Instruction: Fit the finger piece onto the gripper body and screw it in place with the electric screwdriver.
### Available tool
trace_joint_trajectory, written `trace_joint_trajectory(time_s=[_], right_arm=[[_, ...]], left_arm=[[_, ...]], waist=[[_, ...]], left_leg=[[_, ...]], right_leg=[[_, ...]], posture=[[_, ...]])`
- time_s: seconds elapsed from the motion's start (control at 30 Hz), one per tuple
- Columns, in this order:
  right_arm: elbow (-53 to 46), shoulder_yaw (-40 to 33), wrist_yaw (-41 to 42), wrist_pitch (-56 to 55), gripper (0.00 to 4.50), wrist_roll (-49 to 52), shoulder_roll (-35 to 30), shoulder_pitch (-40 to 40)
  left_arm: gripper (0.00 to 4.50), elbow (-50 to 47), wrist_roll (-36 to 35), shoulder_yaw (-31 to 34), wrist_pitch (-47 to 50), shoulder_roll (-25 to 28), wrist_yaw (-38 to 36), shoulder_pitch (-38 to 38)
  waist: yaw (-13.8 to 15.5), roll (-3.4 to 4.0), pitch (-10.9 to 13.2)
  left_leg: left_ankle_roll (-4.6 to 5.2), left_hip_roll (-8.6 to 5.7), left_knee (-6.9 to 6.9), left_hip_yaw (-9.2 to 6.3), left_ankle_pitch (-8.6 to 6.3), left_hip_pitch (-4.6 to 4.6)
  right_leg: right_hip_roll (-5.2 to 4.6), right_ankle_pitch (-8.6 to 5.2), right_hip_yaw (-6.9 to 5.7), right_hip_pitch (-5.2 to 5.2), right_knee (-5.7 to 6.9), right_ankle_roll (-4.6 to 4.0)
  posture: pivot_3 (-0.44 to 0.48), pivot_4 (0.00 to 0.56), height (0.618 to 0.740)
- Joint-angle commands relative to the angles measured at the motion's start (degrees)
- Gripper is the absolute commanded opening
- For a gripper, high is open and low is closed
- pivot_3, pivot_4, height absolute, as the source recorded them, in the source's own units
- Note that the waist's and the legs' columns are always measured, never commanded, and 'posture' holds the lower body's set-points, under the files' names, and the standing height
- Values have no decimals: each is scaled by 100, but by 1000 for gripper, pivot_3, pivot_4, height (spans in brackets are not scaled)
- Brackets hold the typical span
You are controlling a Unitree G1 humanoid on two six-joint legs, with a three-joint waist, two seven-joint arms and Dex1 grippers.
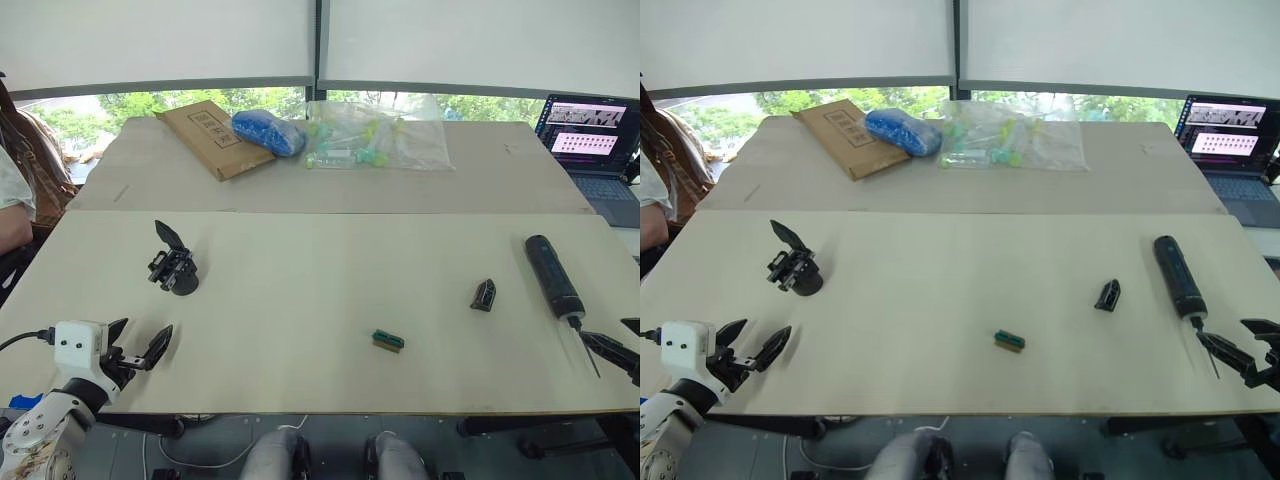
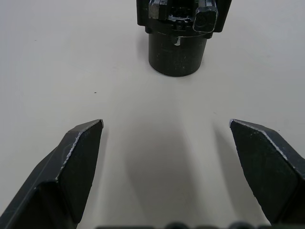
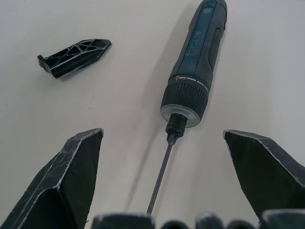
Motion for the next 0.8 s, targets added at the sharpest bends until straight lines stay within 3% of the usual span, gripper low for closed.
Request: trace_joint_trajectory(time_s=[0.03, 0.13, 0.37, 0.57, 0.8], right_arm=[[-695, 29, 58, 8, 4466, 230, -90, -149], [-2122, 437, 177, 494, 4466, 889, -121, -442], [-3458, 1360, 368, 1266, 4466, 1830, -284, -1117], [-3797, 2162, 422, 1448, 4466, 2137, -225, -1886], [-3691, 2873, 140, 1197, 4466, 1818, 185, -2636]], left_arm=[[4500, -91, 69, -110, -59, 25, 116, -176], [4500, -51, 174, -368, 109, 27, 335, -588], [4500, 381, 331, -706, 107, 85, 408, -1242], [4500, 1008, 491, -895, -121, 84, 359, -1839], [4500, 1688, 712, -1099, -428, 11, 388, -2331]], waist=[[-1, 0, 0], [-17, 7, -3], [14, -13, -2], [42, -19, -3], [33, -32, -5]], left_leg=[[0, 0, 0, 0, 0, 0], [-9, 1, 0, 2, 6, 0], [24, 3, -1, -6, 26, -7], [-13, 3, 6, -7, 3, -2], [25, 0, 6, -2, 26, -12]], right_leg=[[0, 0, 0, 0, 0, 0], [-2, 1, 5, 5, 9, 0], [9, -2, -1, 9, 2, 3], [2, 1, -5, 2, 3, 1], [6, 3, -8, 9, 8, 1]], posture=[[0, 150, 732], [0, 150, 732], [0, 150, 732], [0, 150, 732], [0, 150, 732]])
